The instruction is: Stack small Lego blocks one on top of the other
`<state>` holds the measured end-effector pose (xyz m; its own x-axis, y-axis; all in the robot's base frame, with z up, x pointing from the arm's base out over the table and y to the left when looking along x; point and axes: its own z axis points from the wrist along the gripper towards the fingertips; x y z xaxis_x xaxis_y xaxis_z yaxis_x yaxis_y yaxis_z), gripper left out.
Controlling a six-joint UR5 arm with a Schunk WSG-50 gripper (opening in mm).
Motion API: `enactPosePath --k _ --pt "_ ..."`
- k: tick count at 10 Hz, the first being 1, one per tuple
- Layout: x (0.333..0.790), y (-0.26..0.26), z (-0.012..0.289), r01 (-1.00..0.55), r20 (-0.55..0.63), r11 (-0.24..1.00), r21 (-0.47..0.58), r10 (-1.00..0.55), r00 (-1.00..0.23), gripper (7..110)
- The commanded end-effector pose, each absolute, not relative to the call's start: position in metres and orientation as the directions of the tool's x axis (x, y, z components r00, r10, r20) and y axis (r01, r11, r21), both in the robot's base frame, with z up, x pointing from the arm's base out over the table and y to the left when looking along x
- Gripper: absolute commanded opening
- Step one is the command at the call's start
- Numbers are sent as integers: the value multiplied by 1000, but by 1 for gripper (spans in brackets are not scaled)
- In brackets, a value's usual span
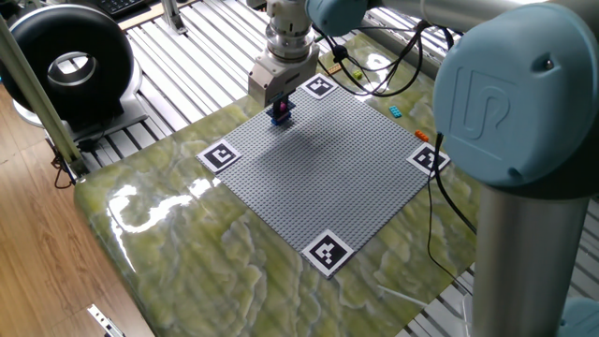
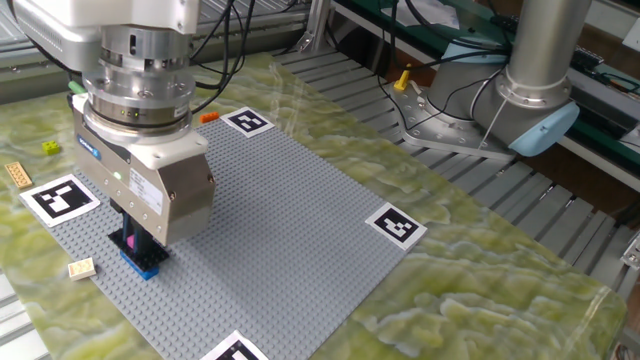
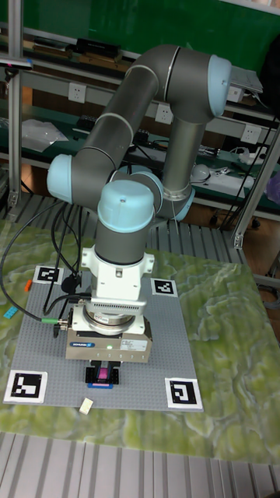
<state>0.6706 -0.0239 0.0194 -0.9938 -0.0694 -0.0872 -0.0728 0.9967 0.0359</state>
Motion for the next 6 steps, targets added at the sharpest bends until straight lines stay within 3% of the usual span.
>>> enactPosePath --k 1,6 --pt "673 -22 20 -66 -88 997 49 -61 -994 7" --pt "677 -18 22 -76 -96 995 61 -70 -993 7"
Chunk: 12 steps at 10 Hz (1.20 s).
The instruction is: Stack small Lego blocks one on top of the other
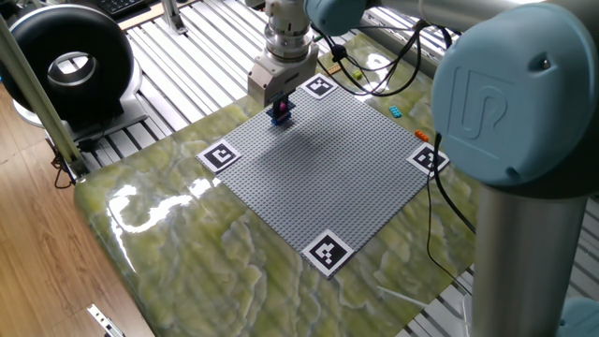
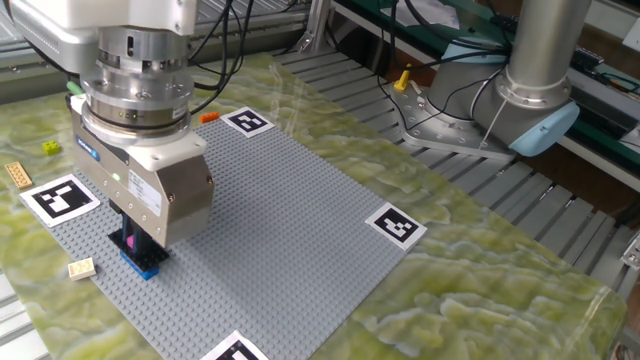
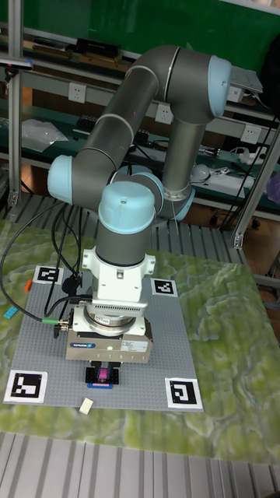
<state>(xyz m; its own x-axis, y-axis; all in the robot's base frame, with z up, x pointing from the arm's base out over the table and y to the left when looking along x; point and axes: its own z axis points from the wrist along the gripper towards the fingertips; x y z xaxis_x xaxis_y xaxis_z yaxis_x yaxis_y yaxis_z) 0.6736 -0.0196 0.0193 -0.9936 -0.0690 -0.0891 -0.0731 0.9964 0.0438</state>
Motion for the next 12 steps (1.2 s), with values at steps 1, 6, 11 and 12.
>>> enactPosePath --k 1,6,11,12 --pt "678 -21 21 -87 -99 995 57 -81 -992 7" --pt "674 -29 21 -151 -72 988 24 -149 -986 7" --pt "680 -23 18 -195 -60 981 14 -193 -979 22" --pt "681 -21 18 -199 -64 980 19 -197 -978 44"
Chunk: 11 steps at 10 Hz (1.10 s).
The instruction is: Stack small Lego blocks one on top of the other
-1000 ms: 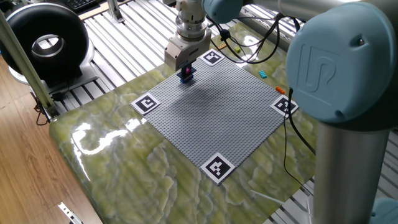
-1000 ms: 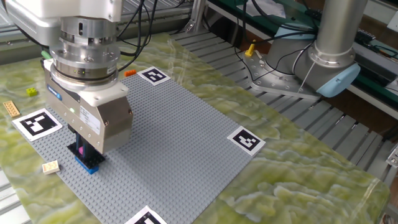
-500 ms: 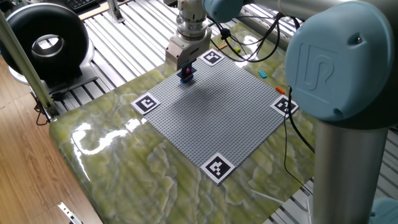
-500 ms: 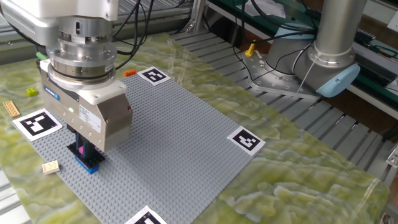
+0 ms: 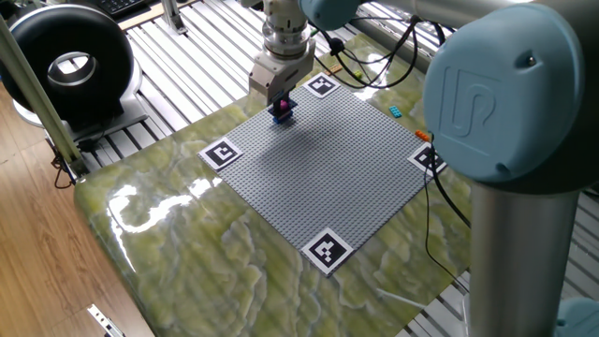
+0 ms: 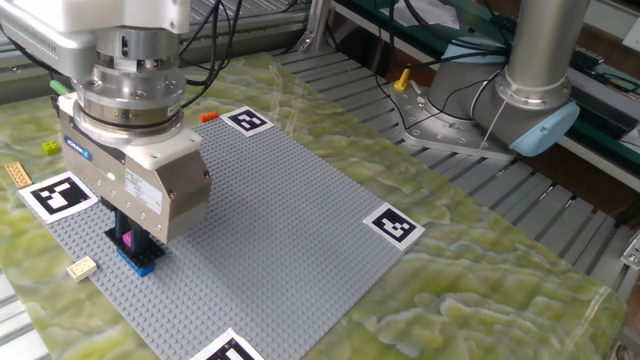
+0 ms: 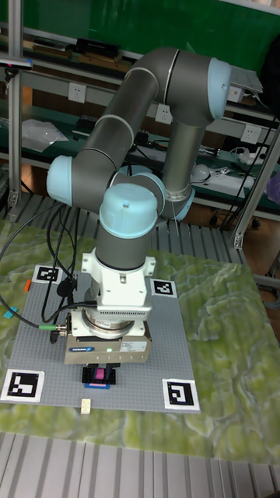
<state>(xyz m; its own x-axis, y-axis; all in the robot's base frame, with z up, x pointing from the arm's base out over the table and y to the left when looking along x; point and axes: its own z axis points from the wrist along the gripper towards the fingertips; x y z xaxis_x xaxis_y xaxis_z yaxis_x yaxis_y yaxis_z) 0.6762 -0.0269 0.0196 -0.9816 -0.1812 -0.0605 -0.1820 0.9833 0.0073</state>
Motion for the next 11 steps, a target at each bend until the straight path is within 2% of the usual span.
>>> enactPosePath --k 1,6,11 --pt "682 -22 18 -200 -64 980 16 -199 -978 44" --pt "673 -23 36 -201 -44 980 3 -200 -979 44" --pt "663 -4 41 -170 -37 984 54 -169 -985 44"
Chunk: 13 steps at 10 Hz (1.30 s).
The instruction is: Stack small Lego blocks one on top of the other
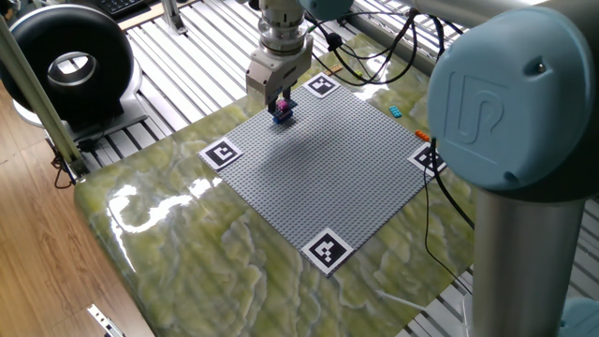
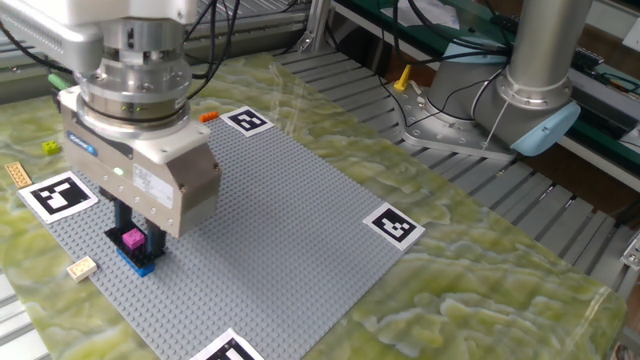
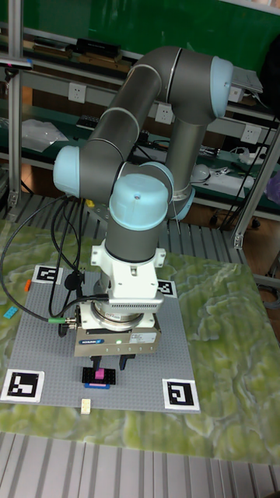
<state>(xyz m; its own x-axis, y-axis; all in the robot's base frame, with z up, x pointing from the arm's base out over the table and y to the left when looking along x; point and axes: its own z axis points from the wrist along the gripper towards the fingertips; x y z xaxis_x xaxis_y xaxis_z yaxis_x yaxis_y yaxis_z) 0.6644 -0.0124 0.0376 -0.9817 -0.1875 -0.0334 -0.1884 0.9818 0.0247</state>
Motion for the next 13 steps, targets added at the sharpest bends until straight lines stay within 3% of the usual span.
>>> enactPosePath --k 1,3,4,11,12,13 --pt "666 -6 38 -167 -36 985 51 -166 -986 44" --pt "666 -4 33 -158 -34 986 51 -157 -987 44" --pt "666 -4 31 -152 -33 987 47 -151 -988 22" --pt "663 -3 31 -135 -25 990 50 -134 -991 22" --pt "663 -1 32 -146 -28 988 56 -145 -989 44" --pt "663 -1 32 -149 -33 987 56 -147 -989 44"
